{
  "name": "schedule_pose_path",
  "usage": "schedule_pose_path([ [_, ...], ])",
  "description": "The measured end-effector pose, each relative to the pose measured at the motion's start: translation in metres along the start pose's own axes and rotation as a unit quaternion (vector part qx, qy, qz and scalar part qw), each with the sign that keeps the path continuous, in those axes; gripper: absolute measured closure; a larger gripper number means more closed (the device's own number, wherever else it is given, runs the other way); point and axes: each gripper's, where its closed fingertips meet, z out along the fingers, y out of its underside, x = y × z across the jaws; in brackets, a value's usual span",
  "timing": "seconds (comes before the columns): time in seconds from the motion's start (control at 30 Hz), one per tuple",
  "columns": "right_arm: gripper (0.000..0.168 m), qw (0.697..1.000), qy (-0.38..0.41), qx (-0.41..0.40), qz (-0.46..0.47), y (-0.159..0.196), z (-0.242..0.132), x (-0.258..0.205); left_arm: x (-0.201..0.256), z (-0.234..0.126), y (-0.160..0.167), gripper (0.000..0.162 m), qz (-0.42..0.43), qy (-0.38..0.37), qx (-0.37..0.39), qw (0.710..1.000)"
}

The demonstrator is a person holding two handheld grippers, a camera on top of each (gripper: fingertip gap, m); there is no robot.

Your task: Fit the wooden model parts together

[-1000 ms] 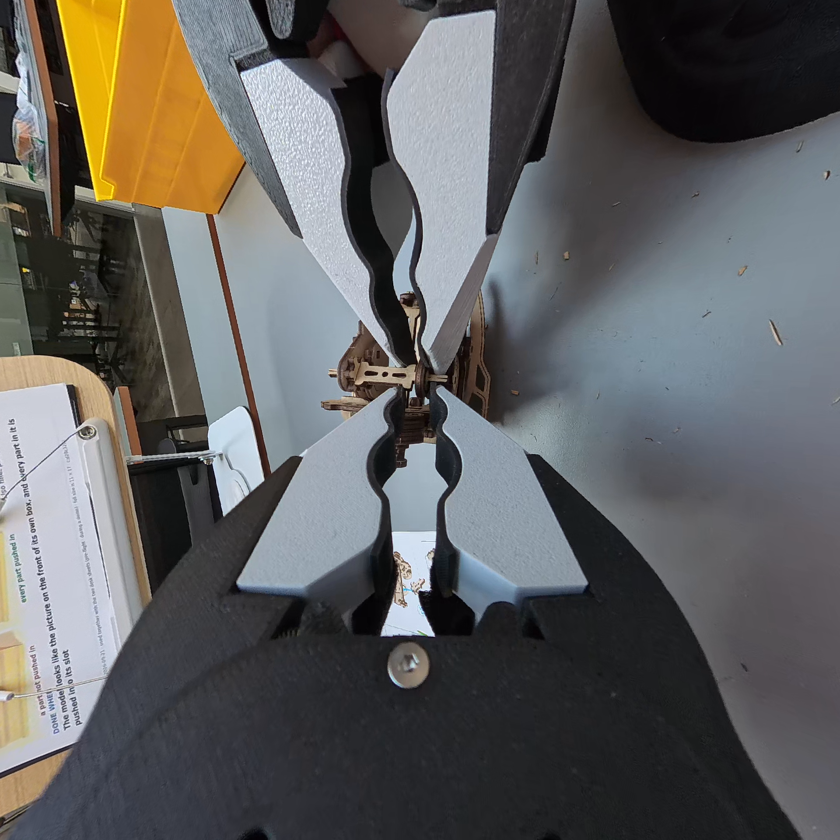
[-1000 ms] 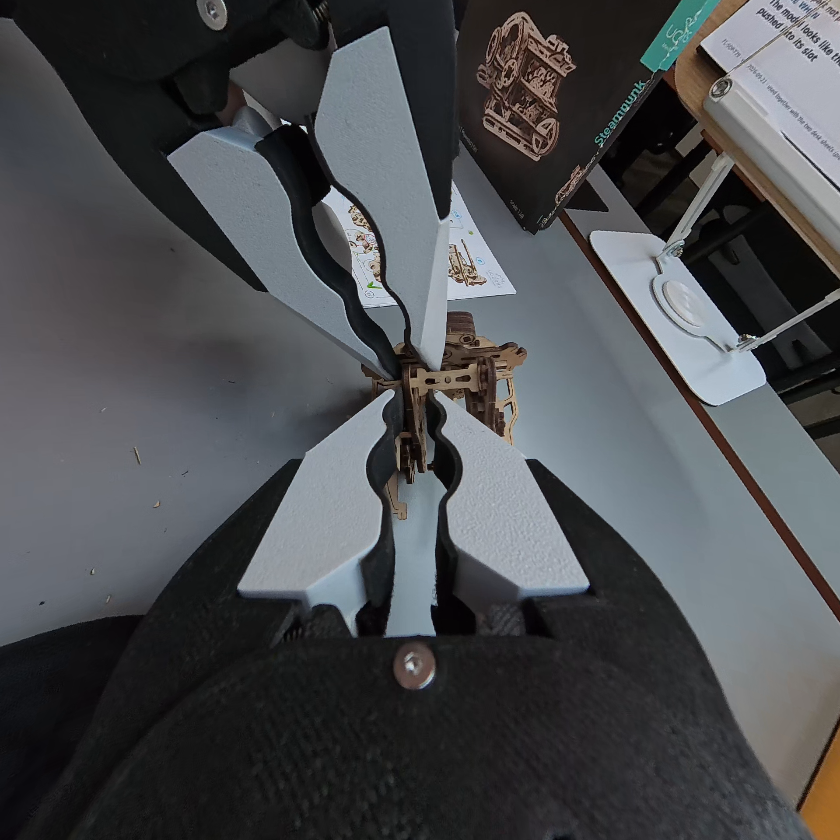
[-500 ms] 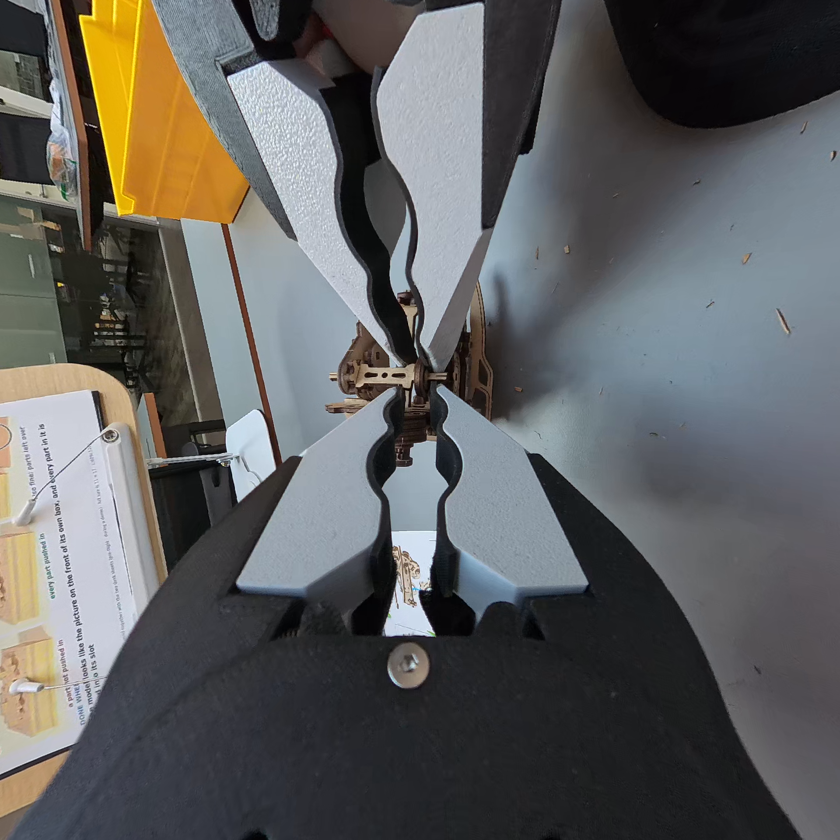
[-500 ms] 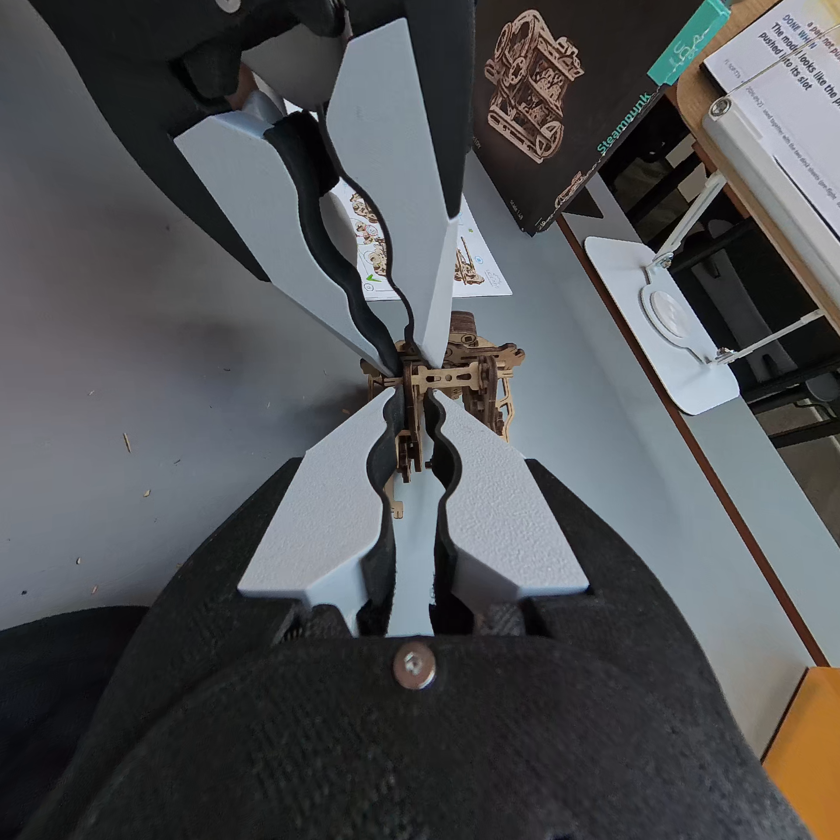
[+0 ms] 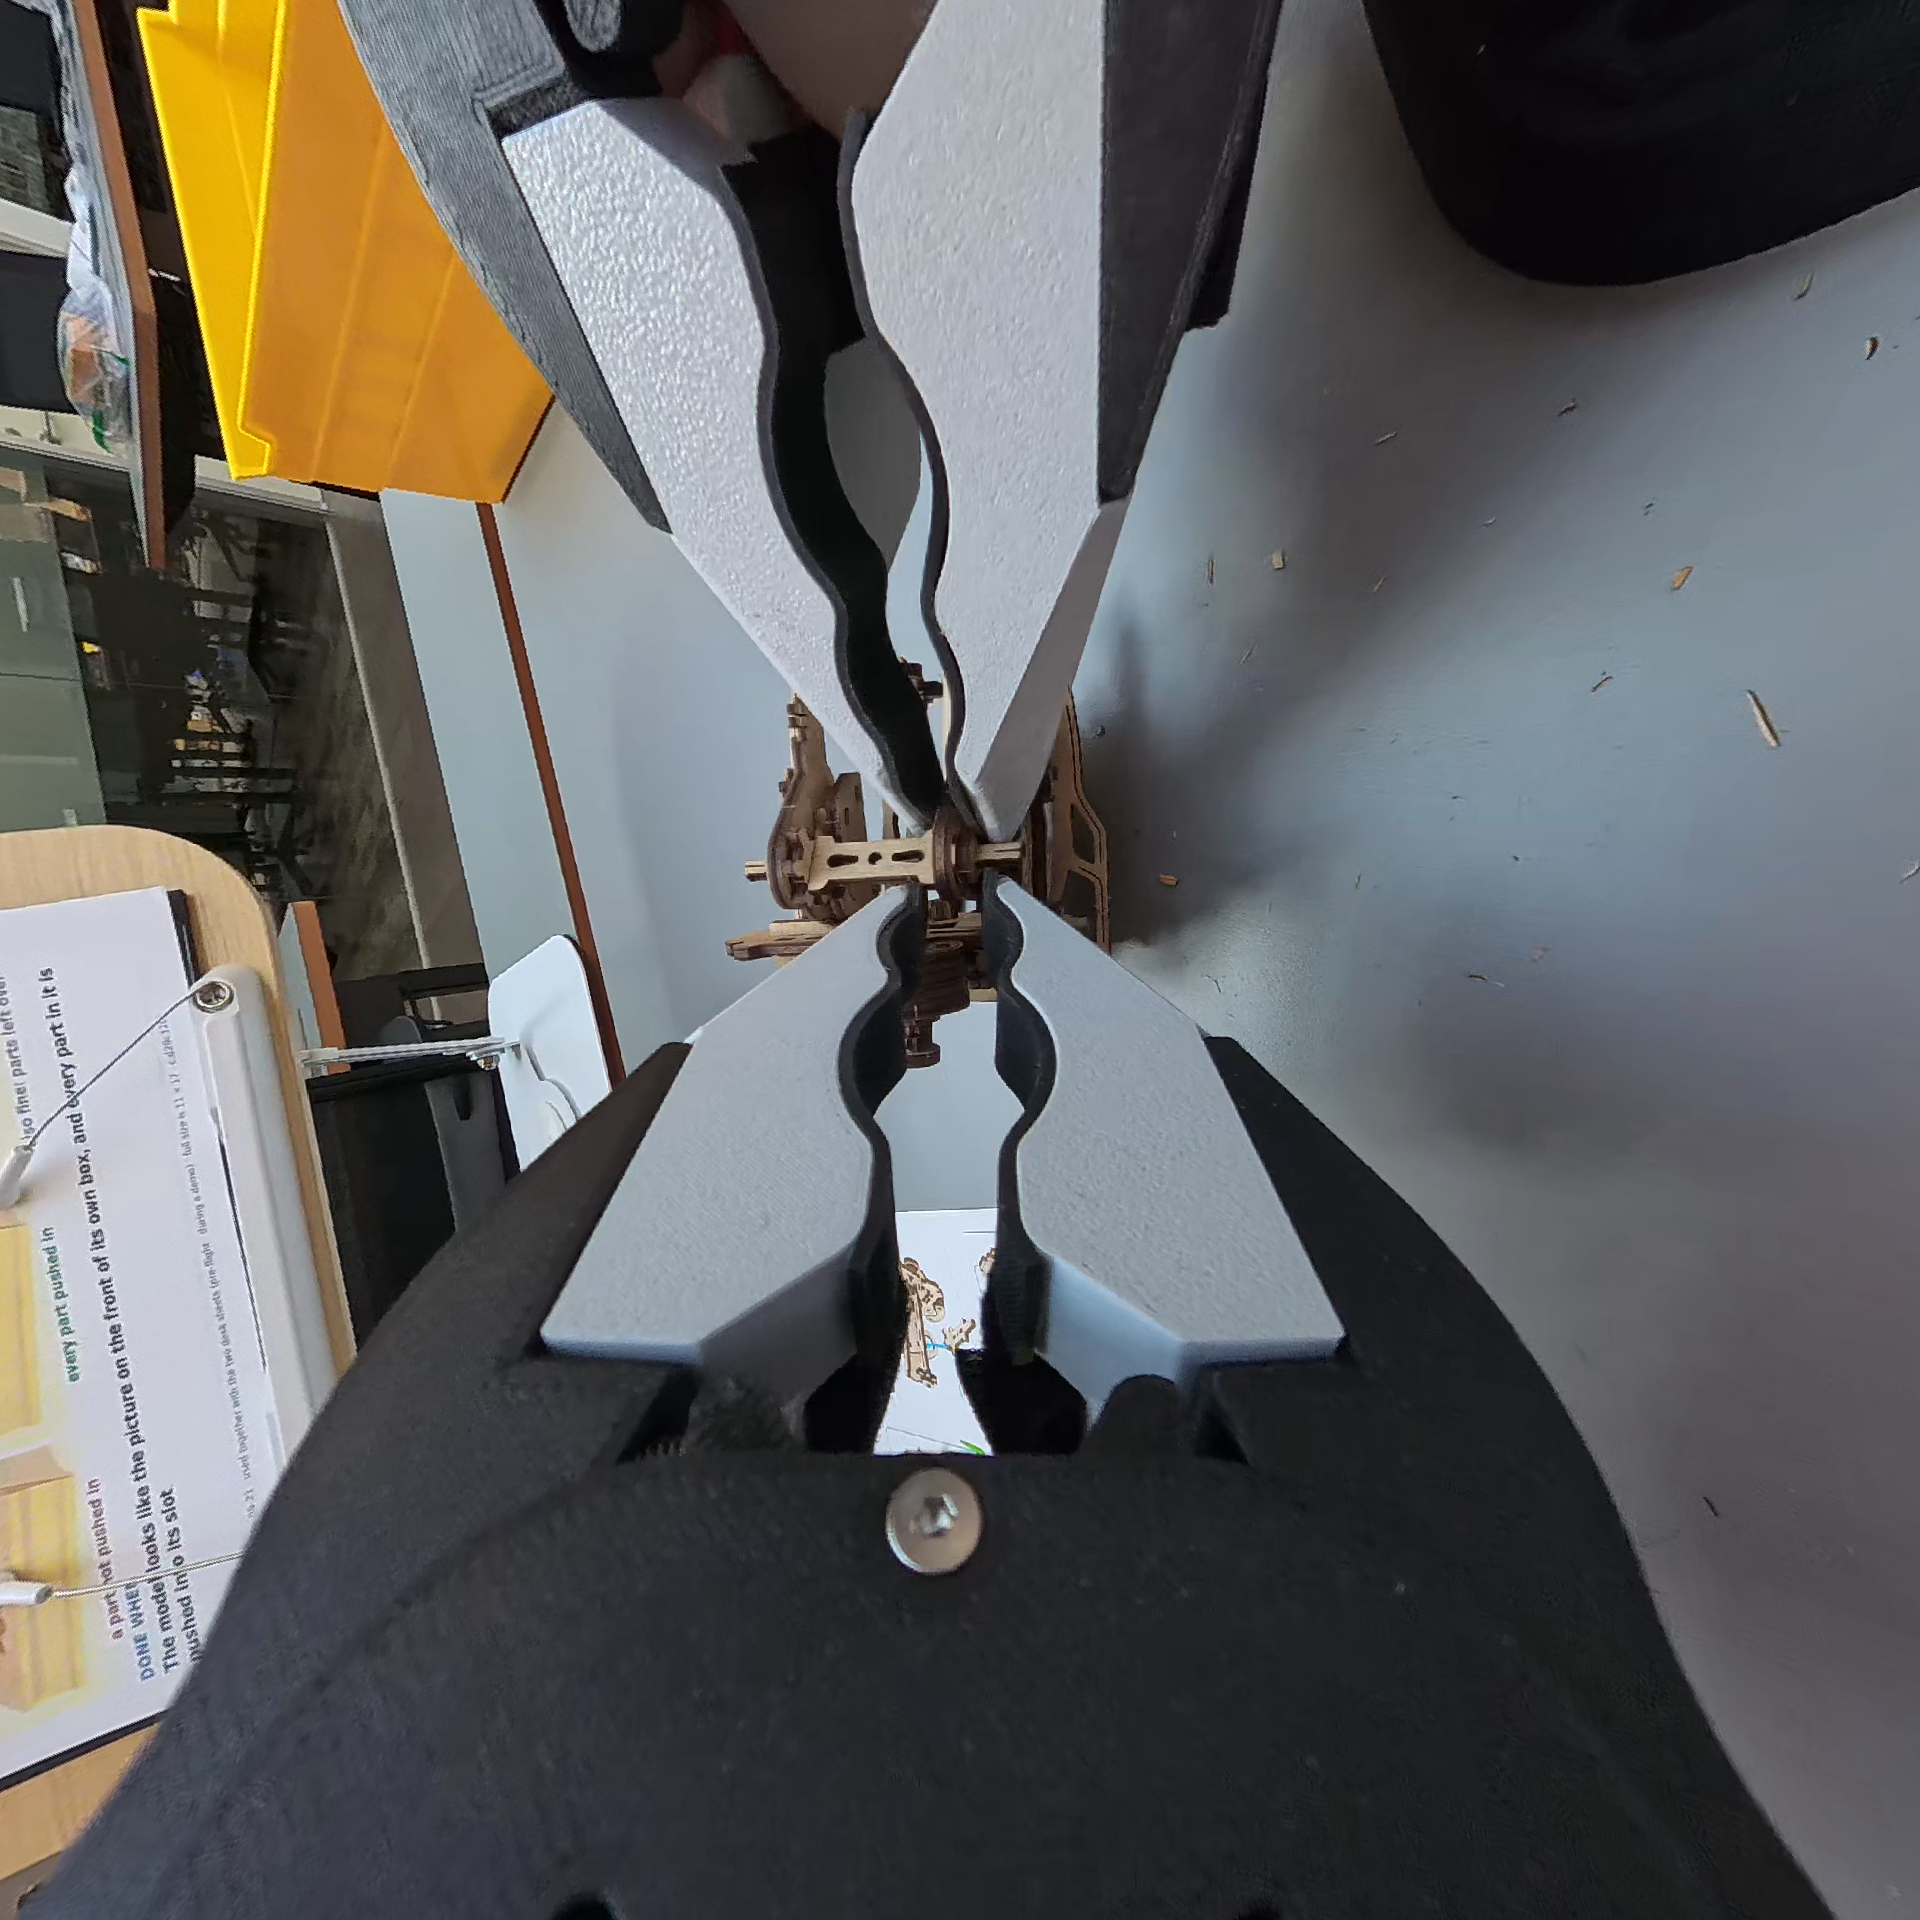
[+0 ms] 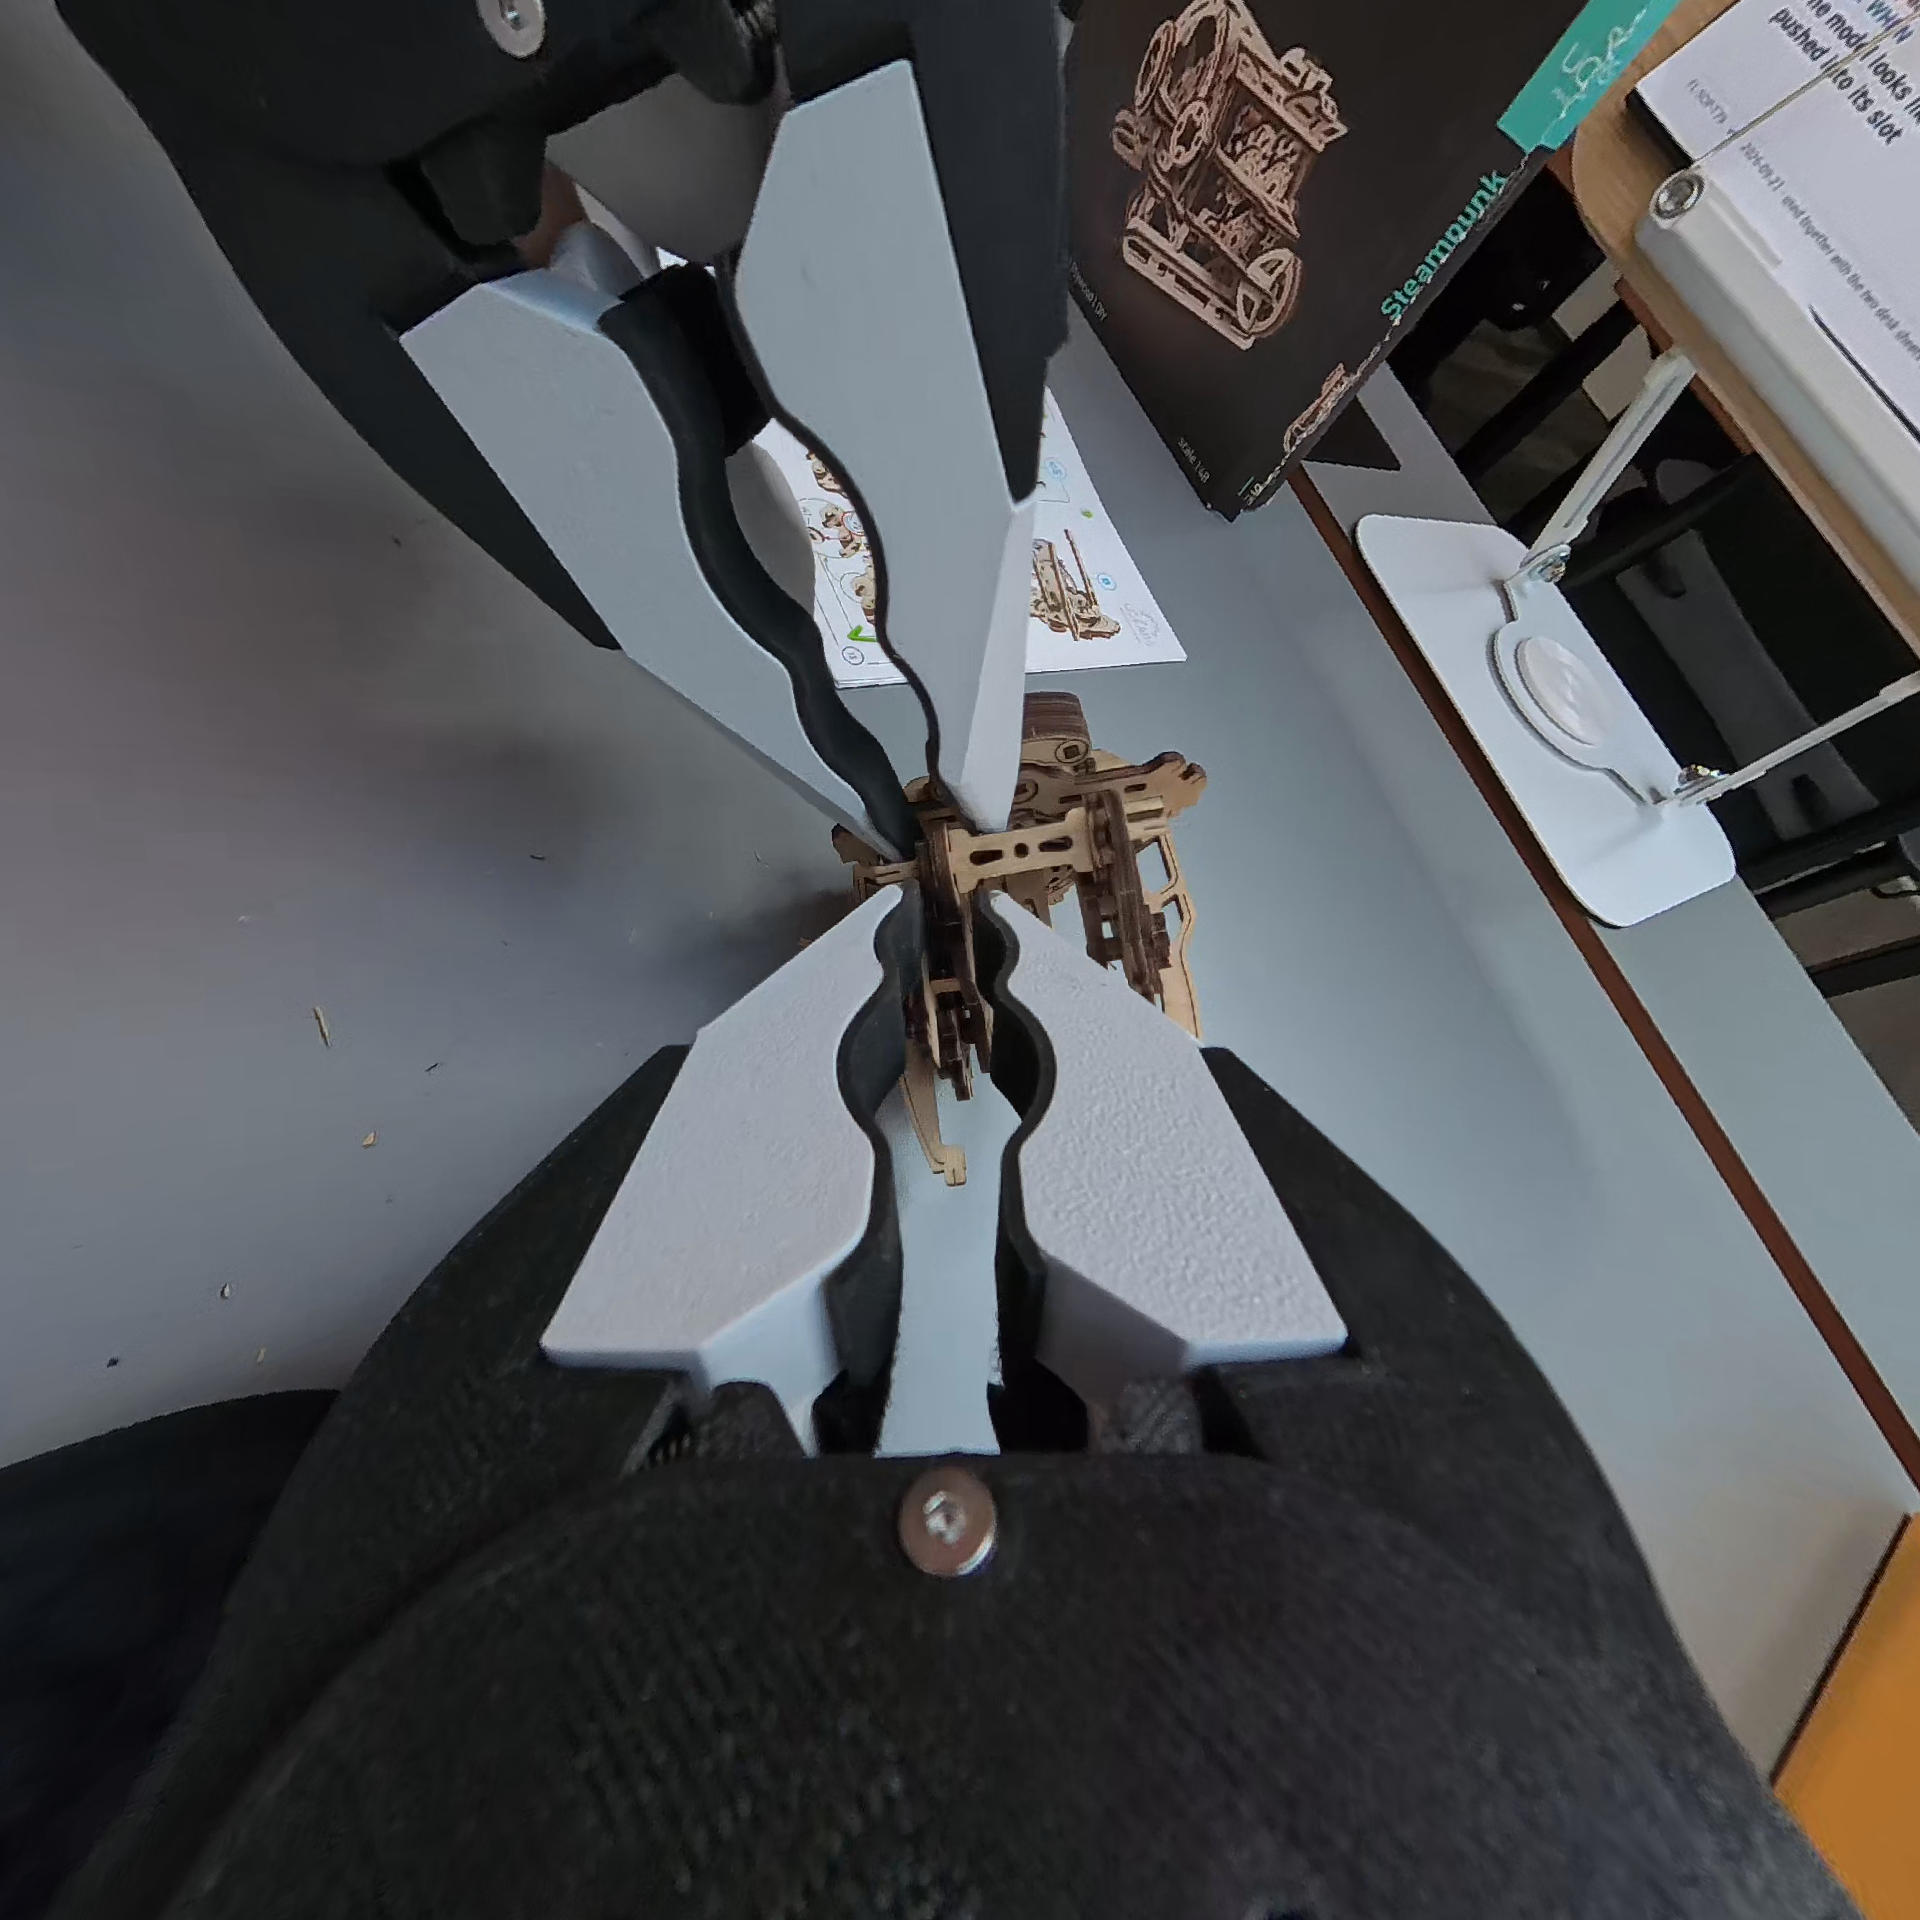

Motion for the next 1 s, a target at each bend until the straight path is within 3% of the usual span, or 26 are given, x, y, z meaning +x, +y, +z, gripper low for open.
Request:
schedule_pose_path([
  [0.3, 0.162, 0.999, 0.012, -0.005, -0.043, 0.001, 0.001, -0.002, 0.001, 0.001, -0.003, 0.153, 0.012, -0.007, -0.003, 1.000],
  [0.67, 0.163, 1.000, 0.025, 0.015, -0.010, -0.002, -0.004, 0.009, -0.011, -0.001, 0.000, 0.157, 0.005, -0.039, -0.015, 0.999],
  [1.0, 0.167, 0.998, -0.014, 0.026, 0.054, 0.001, -0.003, 0.008, -0.011, 0.002, 0.002, 0.156, -0.027, -0.025, -0.010, 0.999],
])
